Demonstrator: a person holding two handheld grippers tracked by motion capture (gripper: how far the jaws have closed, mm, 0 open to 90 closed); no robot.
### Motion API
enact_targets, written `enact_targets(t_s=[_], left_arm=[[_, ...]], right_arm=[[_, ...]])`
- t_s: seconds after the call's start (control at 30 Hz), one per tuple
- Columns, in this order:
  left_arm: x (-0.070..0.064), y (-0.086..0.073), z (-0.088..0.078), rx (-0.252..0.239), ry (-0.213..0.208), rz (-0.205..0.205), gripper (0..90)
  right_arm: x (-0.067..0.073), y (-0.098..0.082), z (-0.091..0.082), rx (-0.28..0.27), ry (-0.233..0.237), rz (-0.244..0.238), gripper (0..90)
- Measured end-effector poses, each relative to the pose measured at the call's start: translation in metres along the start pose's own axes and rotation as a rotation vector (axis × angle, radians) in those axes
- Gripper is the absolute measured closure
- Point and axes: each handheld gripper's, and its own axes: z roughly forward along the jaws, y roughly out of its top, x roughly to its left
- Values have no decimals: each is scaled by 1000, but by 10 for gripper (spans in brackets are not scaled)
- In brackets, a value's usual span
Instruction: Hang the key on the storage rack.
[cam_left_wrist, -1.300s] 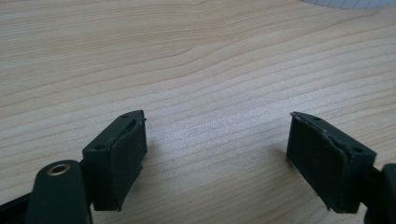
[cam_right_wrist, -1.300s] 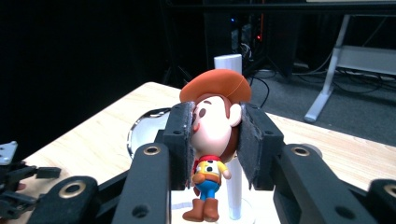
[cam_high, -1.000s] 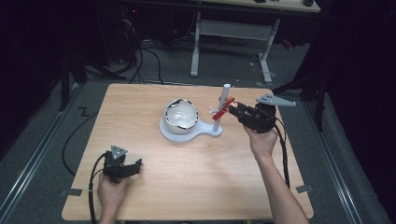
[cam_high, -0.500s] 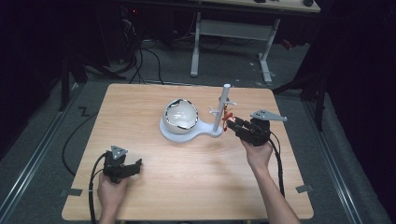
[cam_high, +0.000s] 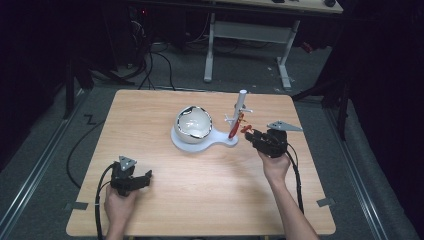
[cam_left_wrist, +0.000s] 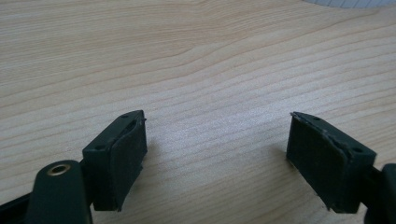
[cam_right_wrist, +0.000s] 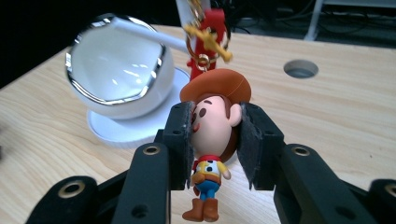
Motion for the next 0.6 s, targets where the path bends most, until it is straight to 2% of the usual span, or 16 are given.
enact_targets(t_s=[0.17,0.6], left_arm=[[0,0,0,0,1,0,205],[0,0,0,0,2,2,205]], right_arm=[[-7,-9,11,29,-24,21,662],[-9,-14,23,61,-51,17,659]])
